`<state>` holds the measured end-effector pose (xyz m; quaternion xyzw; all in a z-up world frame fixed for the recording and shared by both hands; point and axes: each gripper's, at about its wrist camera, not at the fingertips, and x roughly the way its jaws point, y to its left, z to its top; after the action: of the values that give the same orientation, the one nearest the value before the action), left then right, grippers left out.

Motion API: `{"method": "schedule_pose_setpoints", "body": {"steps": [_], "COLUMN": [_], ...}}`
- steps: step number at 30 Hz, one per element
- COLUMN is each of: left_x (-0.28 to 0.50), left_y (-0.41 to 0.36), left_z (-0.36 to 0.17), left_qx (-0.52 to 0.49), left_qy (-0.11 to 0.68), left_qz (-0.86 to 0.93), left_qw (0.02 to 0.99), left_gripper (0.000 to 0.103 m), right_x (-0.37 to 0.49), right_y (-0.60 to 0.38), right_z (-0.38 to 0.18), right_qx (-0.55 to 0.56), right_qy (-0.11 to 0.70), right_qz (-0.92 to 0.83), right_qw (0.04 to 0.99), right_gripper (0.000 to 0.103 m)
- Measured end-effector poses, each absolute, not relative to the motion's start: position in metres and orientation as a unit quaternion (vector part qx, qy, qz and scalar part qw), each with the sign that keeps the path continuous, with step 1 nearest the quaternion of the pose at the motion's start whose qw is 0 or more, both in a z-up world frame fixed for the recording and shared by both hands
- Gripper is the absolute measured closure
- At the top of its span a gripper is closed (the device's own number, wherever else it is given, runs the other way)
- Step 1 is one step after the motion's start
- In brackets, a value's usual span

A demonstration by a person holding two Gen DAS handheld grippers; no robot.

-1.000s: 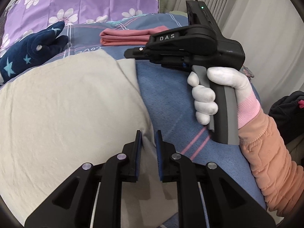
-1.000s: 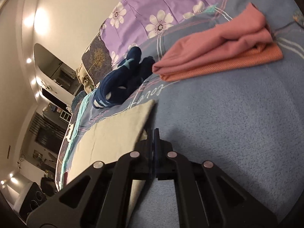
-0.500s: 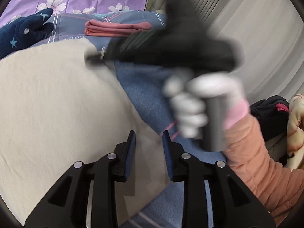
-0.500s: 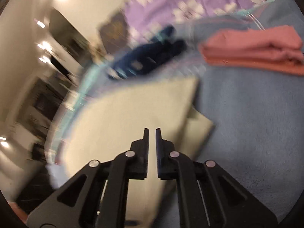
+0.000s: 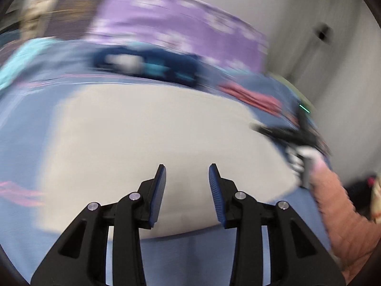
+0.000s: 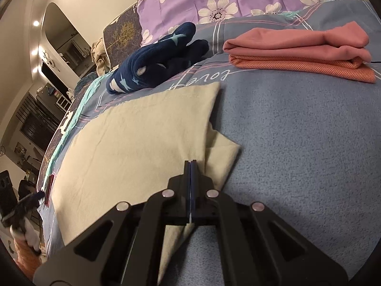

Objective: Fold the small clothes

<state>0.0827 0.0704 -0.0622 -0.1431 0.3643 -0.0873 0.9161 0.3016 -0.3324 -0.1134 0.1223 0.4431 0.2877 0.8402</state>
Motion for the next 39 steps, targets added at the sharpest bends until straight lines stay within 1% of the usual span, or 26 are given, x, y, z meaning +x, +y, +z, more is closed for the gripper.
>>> {"method": "schedule_pose_setpoints", "body": {"steps": [4,6,8,9,12,14,17,18,19,23,27,28,30,31,33,34,38,39], "left_x": [0.054,0.05,0.055,0.062,0.092,0.113,0.157,0.172,0.178,0.2,0.222,0.231,0.244,0.244,0.233,0.228,0.222,0.222], "left_y": [0.166,0.204,0.225,0.236,0.247,0.254,0.252,0.252,0.25,0.245,0.265,0.267,0.271,0.272,0.278,0.281,0.295,0.296], "left_z": [-0.068,-0.076,-0.082,-0.086,-0.093,-0.099,-0.104,-0.107,-0.109,-0.131,-0.135,-0.135,-0.134,-0.133,-0.126,-0.125,-0.133,-0.137], "left_qx": [-0.191,-0.207,-0.213,-0.212,-0.206,-0.214,-0.229,-0.234,-0.235,-0.259,-0.324,-0.326,-0.341,-0.349,-0.364,-0.366,-0.389,-0.393], "left_qy": [0.347,0.347,0.352,0.356,0.372,0.38,0.383,0.383,0.383,0.384,0.351,0.35,0.343,0.329,0.271,0.255,0.259,0.276], "left_qz": [0.006,0.03,0.032,0.024,-0.018,-0.054,-0.103,-0.117,-0.117,-0.128,-0.139,-0.14,-0.158,-0.169,-0.197,-0.198,-0.182,-0.187], "left_qw": [0.918,0.914,0.911,0.91,0.905,0.899,0.889,0.886,0.886,0.877,0.867,0.867,0.861,0.861,0.869,0.873,0.865,0.857], "left_gripper": [0.066,0.066,0.066,0.066,0.066,0.066,0.062,0.058,0.057,0.057,0.058,0.068,0.101,0.103,0.103,0.103,0.103,0.097], "right_x": [0.29,0.279,0.267,0.264,0.25,0.244,0.242,0.242,0.241,0.238,0.236,0.237,0.239,0.24,0.239,0.239,0.23,0.225], "right_y": [-0.328,-0.32,-0.306,-0.298,-0.262,-0.234,-0.179,-0.163,-0.146,-0.073,-0.007,0.009,0.027,0.032,0.039,0.039,0.047,0.051], "right_z": [-0.103,-0.093,-0.079,-0.073,-0.045,-0.029,-0.012,-0.008,-0.006,-0.001,-0.008,-0.01,-0.012,-0.012,-0.013,-0.014,-0.027,-0.032], "right_qx": [0.097,0.078,0.05,0.039,-0.002,-0.024,-0.053,-0.06,-0.069,-0.111,-0.168,-0.178,-0.175,-0.17,-0.16,-0.157,-0.159,-0.165], "right_qy": [0.434,0.429,0.425,0.421,0.406,0.398,0.394,0.395,0.395,0.399,0.403,0.404,0.407,0.409,0.409,0.408,0.423,0.428], "right_qz": [0.26,0.234,0.208,0.204,0.214,0.228,0.261,0.271,0.281,0.321,0.344,0.344,0.345,0.345,0.346,0.346,0.346,0.349], "right_qw": [0.857,0.869,0.88,0.883,0.889,0.888,0.88,0.876,0.872,0.852,0.831,0.829,0.827,0.827,0.829,0.83,0.822,0.817], "right_gripper": [0.103,0.097,0.08,0.079,0.079,0.073,0.07,0.07,0.069,0.068,0.067,0.067,0.067,0.067,0.067,0.066,0.064,0.064]}}
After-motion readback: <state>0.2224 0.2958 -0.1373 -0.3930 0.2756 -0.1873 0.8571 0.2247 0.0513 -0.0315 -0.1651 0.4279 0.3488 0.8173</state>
